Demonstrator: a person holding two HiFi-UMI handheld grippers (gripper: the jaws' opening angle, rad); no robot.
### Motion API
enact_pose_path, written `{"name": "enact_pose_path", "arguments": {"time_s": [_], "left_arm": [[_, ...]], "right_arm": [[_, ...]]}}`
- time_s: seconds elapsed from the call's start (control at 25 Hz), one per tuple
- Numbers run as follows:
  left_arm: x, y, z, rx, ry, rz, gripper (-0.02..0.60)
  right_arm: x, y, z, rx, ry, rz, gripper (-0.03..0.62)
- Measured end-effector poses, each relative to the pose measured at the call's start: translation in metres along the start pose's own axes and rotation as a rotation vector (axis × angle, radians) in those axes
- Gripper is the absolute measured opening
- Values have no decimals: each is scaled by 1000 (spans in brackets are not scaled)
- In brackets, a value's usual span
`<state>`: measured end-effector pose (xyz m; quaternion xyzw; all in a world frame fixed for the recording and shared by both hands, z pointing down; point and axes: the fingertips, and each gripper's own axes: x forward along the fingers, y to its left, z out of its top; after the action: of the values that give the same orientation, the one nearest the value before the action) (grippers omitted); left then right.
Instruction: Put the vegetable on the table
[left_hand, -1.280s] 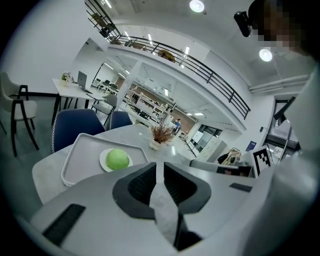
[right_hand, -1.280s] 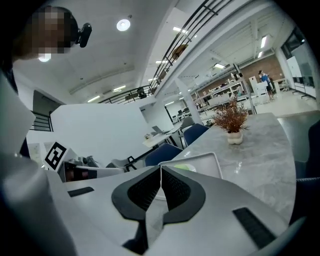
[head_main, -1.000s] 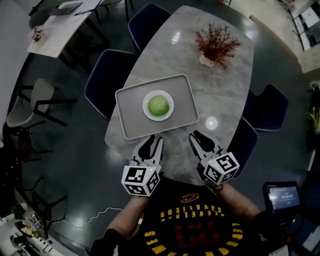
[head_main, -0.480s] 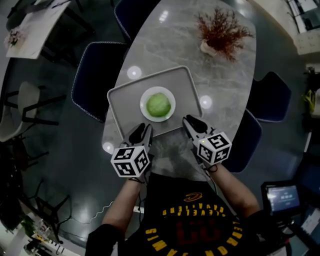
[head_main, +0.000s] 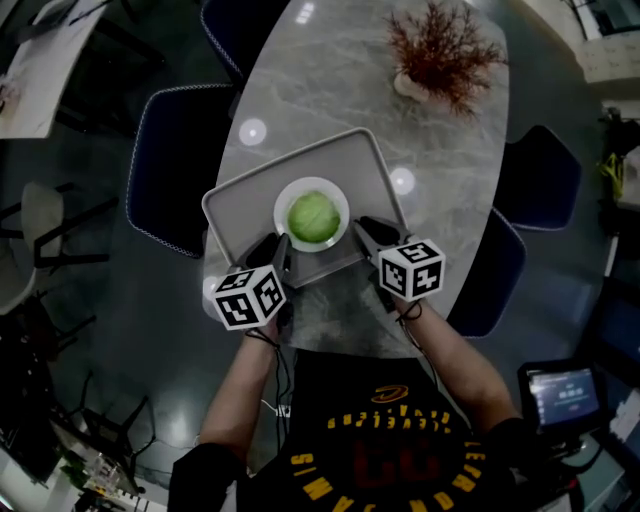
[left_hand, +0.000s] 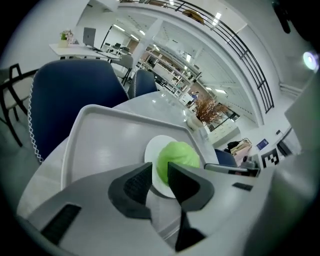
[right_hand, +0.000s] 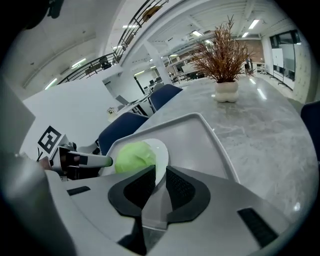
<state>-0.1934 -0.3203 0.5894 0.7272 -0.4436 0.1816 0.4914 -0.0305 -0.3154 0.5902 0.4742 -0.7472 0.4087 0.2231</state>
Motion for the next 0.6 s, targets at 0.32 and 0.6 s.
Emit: {"name": "enact_pose_path", "arguments": {"time_s": [0.32, 0.6], "left_arm": [[28, 10, -4, -165, 79, -47, 97], [21, 15, -6, -211, 90, -48, 97]], "right_arm": [[31, -13, -2, 100, 58, 22, 67], [36, -10, -1, 153, 77, 25, 67]]}}
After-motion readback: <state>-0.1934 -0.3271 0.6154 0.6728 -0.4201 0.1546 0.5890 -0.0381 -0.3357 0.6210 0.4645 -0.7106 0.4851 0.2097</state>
